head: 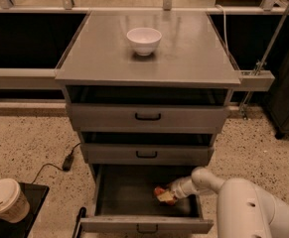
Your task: Place coke can into bottom drawer
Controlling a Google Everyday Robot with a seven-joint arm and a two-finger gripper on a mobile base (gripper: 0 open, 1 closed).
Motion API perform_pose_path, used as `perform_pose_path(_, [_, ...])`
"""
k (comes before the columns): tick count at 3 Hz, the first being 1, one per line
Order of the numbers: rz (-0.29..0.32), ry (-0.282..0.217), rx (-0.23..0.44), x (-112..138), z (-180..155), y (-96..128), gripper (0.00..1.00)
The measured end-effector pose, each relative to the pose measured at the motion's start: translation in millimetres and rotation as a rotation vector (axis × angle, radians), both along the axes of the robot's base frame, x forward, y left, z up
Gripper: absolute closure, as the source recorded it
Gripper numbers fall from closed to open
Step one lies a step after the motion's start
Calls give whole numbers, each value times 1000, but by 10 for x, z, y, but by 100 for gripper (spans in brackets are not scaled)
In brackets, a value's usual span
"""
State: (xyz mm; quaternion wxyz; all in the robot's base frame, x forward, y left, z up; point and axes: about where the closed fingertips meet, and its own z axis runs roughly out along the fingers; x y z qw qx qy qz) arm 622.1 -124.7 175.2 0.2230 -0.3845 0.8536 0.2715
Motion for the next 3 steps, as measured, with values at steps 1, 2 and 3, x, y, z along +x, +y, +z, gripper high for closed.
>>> perform_pose_path(1, [0, 0, 0, 0, 0, 0, 11])
perform_pose_path(2, [0, 0, 0, 0, 0, 1, 0])
perform_pose_path(3, [0, 0, 0, 0, 0, 1, 0])
